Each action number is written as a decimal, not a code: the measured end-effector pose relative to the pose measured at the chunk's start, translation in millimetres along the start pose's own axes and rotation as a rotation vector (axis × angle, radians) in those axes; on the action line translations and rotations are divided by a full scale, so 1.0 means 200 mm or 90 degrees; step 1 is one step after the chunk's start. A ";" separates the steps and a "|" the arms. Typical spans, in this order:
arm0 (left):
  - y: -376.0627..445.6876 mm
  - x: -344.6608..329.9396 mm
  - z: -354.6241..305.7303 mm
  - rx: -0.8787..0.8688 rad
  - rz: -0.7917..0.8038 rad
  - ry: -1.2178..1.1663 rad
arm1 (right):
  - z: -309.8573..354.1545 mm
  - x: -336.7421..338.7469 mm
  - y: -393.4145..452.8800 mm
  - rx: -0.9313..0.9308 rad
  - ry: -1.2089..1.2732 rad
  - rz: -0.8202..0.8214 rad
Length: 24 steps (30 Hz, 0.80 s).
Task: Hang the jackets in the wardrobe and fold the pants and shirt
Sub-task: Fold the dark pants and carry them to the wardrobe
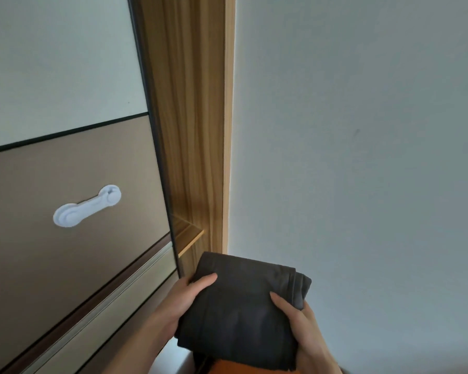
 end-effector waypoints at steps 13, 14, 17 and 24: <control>0.50 0.04 -0.33 -0.390 -0.211 1.076 | 0.04 0.02 0.45 0.009 0.010 -0.110; 0.54 0.04 -0.31 -0.304 -0.228 1.228 | 0.04 0.02 0.47 0.012 -0.002 -0.123; 0.61 0.07 -0.21 -0.041 -0.192 1.613 | 0.02 0.02 0.50 0.004 -0.015 -0.127; 0.59 0.10 -0.16 -0.009 -0.145 1.786 | 0.04 0.00 0.54 -0.018 -0.001 -0.097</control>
Point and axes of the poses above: each hand's wrist, its own y-axis towards the middle knuckle, its own x-axis out of the back of the hand, z = x × y, the point moved 4 cm from there along y, towards the middle knuckle, and after that the axes turned 7 degrees about -y, right-handed, at the moved point
